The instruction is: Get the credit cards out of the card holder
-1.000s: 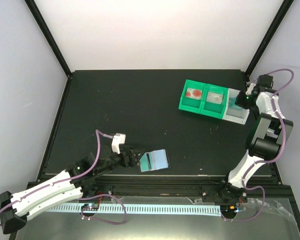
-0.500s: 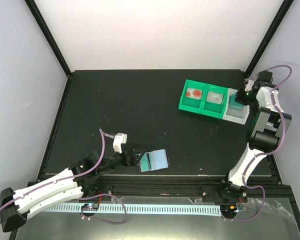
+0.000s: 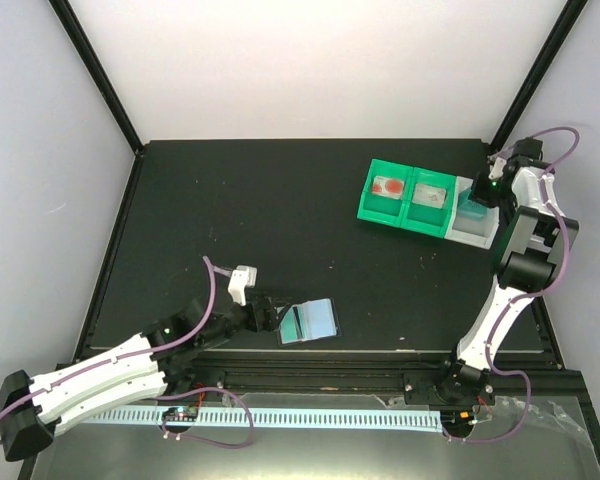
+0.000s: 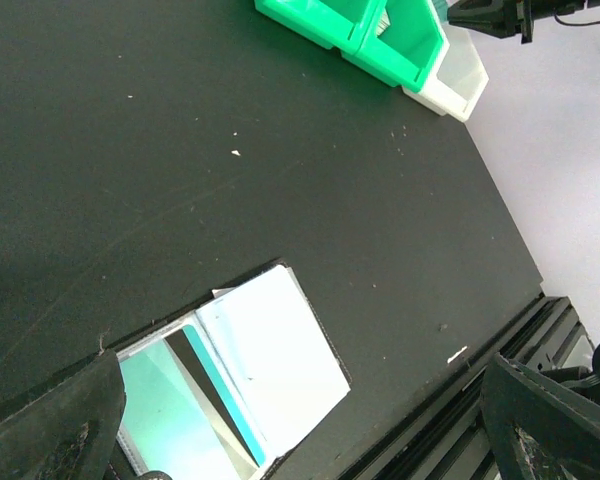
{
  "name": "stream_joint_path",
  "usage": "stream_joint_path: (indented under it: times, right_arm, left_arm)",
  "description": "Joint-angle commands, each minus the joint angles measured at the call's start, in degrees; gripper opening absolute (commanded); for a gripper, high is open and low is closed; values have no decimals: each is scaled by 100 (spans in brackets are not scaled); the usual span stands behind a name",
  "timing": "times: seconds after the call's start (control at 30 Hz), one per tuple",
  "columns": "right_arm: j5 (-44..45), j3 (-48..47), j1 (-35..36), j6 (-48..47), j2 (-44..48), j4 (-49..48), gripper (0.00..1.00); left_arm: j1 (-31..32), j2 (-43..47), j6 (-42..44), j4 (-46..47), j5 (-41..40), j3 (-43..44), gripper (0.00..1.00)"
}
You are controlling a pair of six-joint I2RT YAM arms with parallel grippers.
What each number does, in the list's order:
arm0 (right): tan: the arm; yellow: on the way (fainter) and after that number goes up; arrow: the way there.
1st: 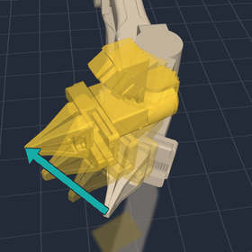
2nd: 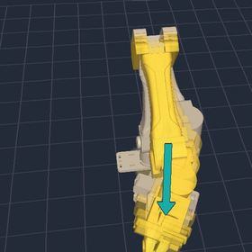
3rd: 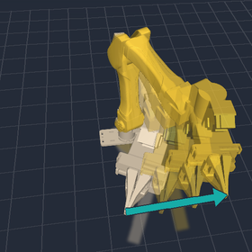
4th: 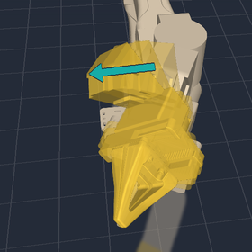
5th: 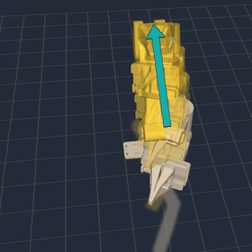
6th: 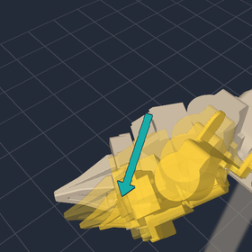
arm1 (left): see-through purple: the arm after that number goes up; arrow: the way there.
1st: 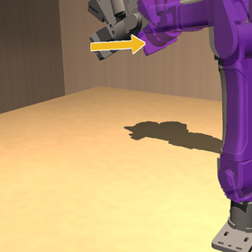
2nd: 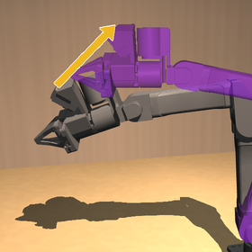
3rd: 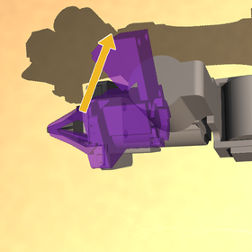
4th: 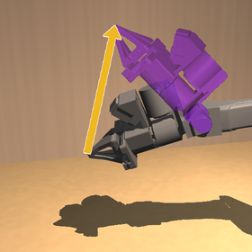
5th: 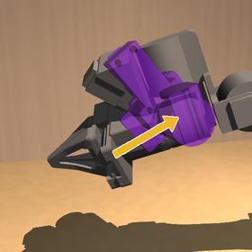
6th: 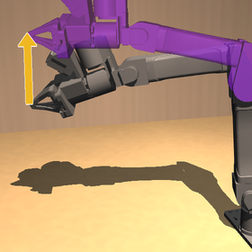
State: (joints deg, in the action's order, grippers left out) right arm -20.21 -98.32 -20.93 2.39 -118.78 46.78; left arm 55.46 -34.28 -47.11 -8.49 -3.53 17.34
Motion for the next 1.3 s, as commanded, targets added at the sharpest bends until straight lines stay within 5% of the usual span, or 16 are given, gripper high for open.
stream_joint_path:
  times: [0.0,0.6,0.93,1.07,1.27]
  right_arm:
    - [196,-364,-25,47,-294,132,11]
    - [893,-769,-12,792,-534,1,20]
    - [1419,-208,150,1524,88,-283,28]
    - [1549,229,205,1782,358,-291,23]
    - [1644,1161,212,1913,847,-786,1]
  left_arm:
    - [-39,-113,35,170,-115,286,99]
    - [-39,102,32,-22,-121,335,99]
    - [-42,-136,191,-253,-227,444,99]
    - [-44,-381,220,-430,-192,545,99]
    - [-44,-483,256,-347,-95,533,99]
